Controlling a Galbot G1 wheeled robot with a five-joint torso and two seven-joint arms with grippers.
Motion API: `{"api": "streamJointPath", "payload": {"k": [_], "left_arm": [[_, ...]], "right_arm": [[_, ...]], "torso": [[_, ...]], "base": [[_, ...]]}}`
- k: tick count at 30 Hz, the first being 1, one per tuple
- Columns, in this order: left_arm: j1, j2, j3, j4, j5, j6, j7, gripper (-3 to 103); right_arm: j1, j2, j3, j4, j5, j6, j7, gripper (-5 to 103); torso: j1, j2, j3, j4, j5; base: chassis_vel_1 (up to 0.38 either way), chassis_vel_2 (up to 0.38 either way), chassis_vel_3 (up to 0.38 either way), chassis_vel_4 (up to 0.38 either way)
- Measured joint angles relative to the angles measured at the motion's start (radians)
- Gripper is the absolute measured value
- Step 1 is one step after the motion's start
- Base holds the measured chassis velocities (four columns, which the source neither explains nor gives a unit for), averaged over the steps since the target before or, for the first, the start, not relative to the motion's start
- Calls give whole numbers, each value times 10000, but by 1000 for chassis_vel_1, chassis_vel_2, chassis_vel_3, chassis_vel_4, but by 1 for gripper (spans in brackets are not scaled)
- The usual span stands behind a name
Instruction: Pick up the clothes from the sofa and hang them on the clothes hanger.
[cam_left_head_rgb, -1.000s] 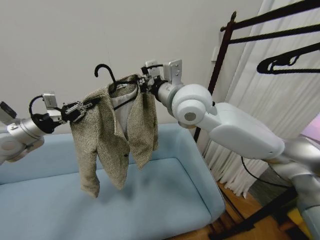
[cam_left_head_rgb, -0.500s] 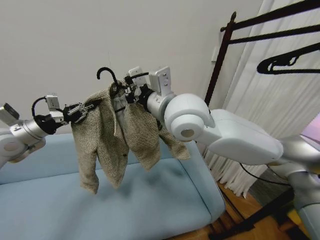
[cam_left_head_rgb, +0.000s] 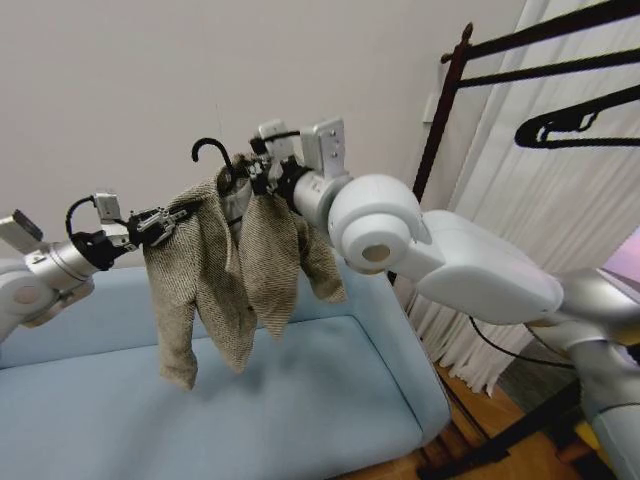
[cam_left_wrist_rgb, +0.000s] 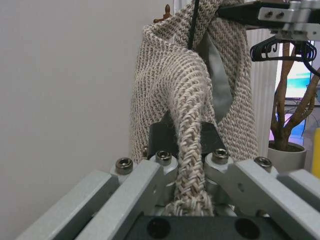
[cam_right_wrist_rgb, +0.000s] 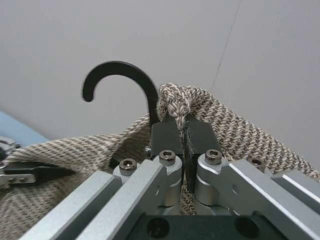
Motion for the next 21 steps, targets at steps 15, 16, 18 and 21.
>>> {"api": "streamJointPath", "payload": {"k": [15, 16, 18, 21], "left_arm": [[-15, 64, -51, -8, -32, -19, 28, 4], [-25, 70, -51, -1, -37, -22, 27, 4], [-31, 68, -52, -1, -42, -27, 29, 4], [-31, 62, -52, -1, -44, -29, 31, 4]], "right_arm": [[-1331, -252, -776, -100, -756, 68, -204, 1], [-1346, -239, -729, -176, -791, 86, -207, 1], [-1356, -236, -638, -282, -867, 103, -206, 1], [-1365, -259, -569, -341, -932, 110, -204, 1]], "torso": [[1, -1, 1, -2, 4], [1, 0, 1, -1, 3], [0, 0, 1, -1, 3], [1, 0, 1, 0, 3]], "base": [[0, 0, 0, 0], [0, 0, 0, 0], [0, 0, 0, 0], [0, 0, 0, 0]]}}
